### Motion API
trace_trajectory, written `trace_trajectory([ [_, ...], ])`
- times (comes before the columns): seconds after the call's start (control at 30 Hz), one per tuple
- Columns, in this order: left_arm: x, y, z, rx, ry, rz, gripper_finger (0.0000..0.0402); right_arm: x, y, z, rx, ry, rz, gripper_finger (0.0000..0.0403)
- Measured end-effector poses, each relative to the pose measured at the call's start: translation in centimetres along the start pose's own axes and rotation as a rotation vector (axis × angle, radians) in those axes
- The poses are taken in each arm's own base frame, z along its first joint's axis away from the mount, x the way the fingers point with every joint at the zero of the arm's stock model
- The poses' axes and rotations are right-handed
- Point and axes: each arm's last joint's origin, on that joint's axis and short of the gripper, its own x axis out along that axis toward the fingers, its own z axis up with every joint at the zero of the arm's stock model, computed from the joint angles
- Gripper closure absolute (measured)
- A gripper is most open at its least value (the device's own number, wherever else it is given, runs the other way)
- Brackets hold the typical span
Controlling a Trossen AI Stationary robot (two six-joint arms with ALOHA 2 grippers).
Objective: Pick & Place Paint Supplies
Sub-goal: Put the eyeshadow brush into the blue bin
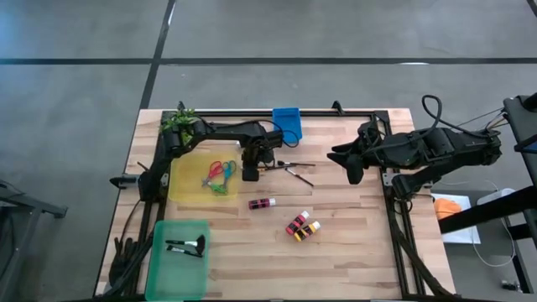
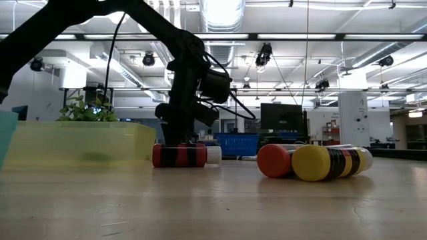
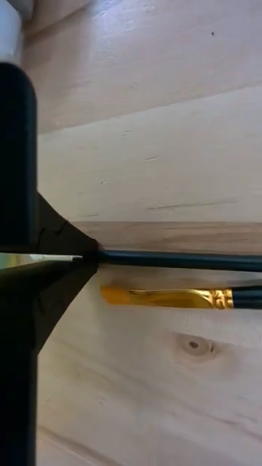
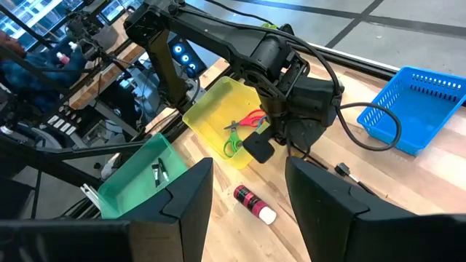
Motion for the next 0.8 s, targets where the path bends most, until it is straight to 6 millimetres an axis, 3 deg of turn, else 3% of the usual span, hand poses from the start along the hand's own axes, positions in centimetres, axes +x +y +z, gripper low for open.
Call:
trace_trajectory([
  [0.23, -1.6, 0.4, -0.8, -0.004, -0.025, -0.004, 0.0396, 0.0, 0.0, 0.0, 0.0, 0.0, 0.0, 0.0232],
  [0.5, -5.4, 0.4, -1.8, -0.053, -0.135, -0.092, 0.0401, 0.0, 0.0, 0.0, -0.013, 0.0, 0.0, 0.0232],
  [0.67, -6.3, 0.4, -1.9, -0.063, -0.154, -0.051, 0.0401, 0.0, 0.0, 0.0, -0.019, 0.0, -0.001, 0.0232],
  [0.8, -5.7, 0.4, -2.1, -0.075, -0.117, -0.008, 0.0378, 0.0, 0.0, 0.0, -0.019, 0.0, -0.001, 0.0232],
])
